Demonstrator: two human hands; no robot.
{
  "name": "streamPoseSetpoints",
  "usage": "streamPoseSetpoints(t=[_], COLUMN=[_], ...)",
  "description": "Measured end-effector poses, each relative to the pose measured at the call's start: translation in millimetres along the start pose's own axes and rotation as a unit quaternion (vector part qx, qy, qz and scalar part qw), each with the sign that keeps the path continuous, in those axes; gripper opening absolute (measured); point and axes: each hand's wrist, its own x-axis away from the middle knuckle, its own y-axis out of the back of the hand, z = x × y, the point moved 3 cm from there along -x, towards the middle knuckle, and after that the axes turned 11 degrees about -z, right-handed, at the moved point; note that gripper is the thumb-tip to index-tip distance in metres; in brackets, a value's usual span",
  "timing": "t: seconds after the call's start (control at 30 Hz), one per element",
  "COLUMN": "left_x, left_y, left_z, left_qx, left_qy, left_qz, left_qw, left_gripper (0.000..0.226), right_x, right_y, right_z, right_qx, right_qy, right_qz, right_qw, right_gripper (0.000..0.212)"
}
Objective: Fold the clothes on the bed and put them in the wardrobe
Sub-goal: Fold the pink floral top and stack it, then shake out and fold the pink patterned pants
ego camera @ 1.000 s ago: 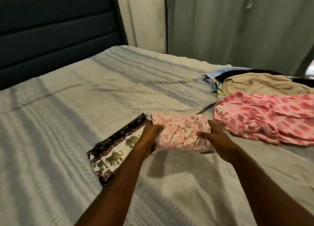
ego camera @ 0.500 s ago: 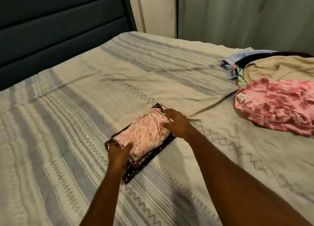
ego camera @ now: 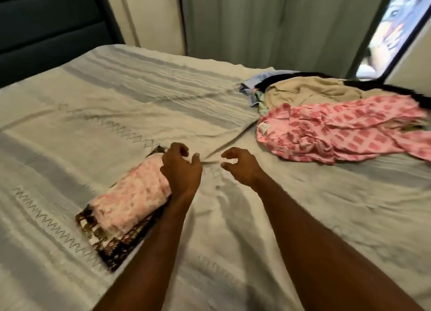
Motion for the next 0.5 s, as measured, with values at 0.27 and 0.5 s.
streamPoseSetpoints(t=[0.27, 0.5], left_x=[69, 92], left_y=[-170, -245], left_z=[-76, -84], left_qx=[0.079, -0.034], left_qy=[-0.053, -0.086], left_qz=[0.32, 0.391], left_qw=[0.943, 0.916], left_gripper=[0.026, 0.064], right_x=[-6, -34], right_y=[150, 193], right_z=[-109, -145], right_qx=[0.165, 0.278], right_qy=[-0.06, -0.02], right_qz=[-0.12, -0.046], right_qw=[0.977, 0.959], right_gripper=[0.014, 0.027])
